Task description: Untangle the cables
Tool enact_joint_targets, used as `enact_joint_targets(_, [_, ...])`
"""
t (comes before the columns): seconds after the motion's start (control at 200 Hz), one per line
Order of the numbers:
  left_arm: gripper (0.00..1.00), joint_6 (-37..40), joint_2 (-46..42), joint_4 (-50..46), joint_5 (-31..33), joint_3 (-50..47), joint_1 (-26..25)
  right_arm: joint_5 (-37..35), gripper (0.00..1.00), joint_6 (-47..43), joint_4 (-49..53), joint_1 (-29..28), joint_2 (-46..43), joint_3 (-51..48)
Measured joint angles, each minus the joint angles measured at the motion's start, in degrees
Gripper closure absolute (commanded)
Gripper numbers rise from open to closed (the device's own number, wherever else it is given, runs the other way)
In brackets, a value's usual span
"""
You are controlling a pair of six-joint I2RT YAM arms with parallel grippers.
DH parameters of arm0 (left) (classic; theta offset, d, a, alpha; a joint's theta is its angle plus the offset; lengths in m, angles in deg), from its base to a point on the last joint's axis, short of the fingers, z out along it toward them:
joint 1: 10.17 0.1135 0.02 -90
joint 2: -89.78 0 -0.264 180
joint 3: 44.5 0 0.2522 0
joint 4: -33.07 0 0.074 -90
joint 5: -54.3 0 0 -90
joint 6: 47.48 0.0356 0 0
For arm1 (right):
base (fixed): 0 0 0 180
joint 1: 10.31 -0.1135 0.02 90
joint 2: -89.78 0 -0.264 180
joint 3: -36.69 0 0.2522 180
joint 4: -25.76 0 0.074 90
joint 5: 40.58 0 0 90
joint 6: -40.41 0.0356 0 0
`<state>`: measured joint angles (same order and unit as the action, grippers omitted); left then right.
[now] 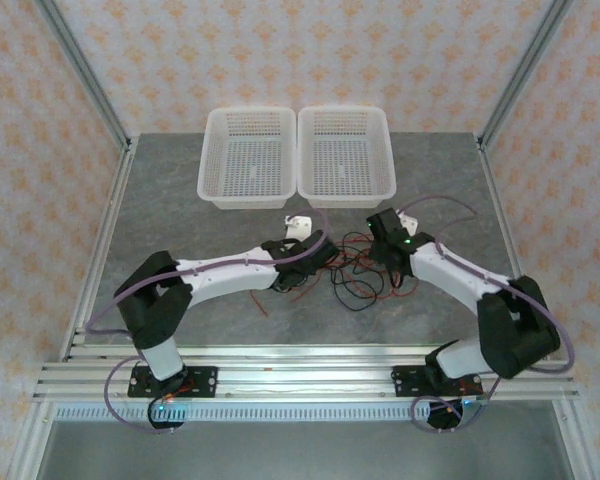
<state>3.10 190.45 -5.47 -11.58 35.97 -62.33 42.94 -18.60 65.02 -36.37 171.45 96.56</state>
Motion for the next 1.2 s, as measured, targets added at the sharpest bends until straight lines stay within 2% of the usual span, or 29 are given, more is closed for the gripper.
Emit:
enact_joint_targets(0.225, [0.35, 1.0, 10.2, 3.7, -3.0, 0.0, 0.1, 0.5, 0.50, -1.6, -1.1, 0.0, 6.7, 1.0])
enact_joint_targets(0.345, [0.36, 0.7, 10.9, 6.7, -2.8, 0.0, 0.9, 0.2, 0.55, -2.1, -1.9, 0.0, 8.9, 1.2])
enact_joint_targets(0.42, [0.39, -0.2, 10.8, 9.3, -3.0, -1.4, 1.7, -0.8, 0.62, -2.8, -2.4, 0.0, 10.4, 1.8])
enact_joint_targets(0.581, [0.53, -2.7, 8.2, 16.2, -3.1, -7.8, 3.8, -3.1, 0.88, -3.0, -3.9, -0.3, 12.5, 3.2])
enact_joint_targets(0.736, [0.61, -5.2, 4.8, 23.1, -3.8, -15.1, 7.2, -6.0, 1.00, -3.8, -2.5, -0.4, 12.2, 4.2])
enact_joint_targets(0.911, [0.67, -6.4, 2.8, 29.7, -5.7, -19.9, 8.5, -7.2, 1.00, -4.3, 1.1, -0.4, 6.1, 4.7])
enact_joint_targets(1.201, [0.70, -7.6, 2.6, 32.0, -6.0, -21.5, 9.1, -7.5, 1.00, -5.5, 5.4, 0.0, -7.5, 5.9])
